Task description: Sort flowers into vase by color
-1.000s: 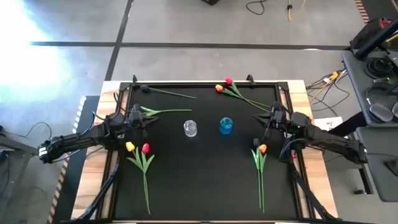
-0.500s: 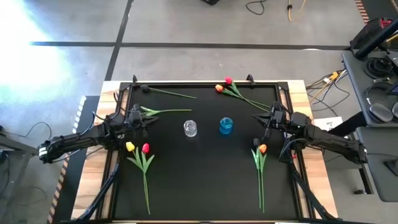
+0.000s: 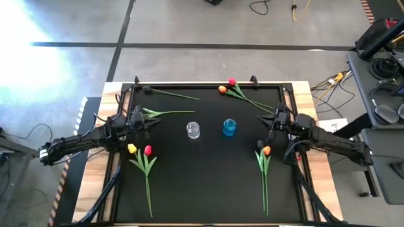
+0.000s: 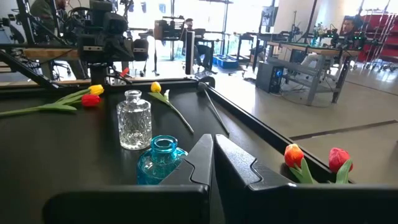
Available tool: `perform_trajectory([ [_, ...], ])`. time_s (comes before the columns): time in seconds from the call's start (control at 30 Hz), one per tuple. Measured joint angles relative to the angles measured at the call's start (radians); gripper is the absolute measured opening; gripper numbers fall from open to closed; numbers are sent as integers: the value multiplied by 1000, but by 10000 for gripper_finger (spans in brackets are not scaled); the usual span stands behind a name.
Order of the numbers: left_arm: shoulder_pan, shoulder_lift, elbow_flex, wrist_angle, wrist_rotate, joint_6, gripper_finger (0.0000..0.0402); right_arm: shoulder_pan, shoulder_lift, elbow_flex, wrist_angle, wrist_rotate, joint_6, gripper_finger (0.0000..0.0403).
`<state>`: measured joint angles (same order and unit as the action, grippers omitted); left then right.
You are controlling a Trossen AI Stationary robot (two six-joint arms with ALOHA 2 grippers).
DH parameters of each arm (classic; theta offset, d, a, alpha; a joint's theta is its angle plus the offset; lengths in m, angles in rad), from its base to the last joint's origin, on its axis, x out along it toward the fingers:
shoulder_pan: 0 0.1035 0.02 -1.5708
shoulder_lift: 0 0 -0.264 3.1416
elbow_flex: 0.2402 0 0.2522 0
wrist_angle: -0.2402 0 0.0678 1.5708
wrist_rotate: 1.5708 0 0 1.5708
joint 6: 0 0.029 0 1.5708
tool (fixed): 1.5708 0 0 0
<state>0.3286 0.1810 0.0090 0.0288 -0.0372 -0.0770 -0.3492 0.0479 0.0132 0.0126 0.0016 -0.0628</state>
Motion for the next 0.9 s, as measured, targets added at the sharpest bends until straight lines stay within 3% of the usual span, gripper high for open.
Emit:
perform_trajectory([
  [0.6,0,0,0,0,0,0,0,0,0,0,19,3,-4,9],
  [0.73,0,0,0,0,0,0,0,1,1,0,143,-4,-39,9],
  [0.9,0,0,0,0,0,0,0,3,2,0,355,-105,167,9],
])
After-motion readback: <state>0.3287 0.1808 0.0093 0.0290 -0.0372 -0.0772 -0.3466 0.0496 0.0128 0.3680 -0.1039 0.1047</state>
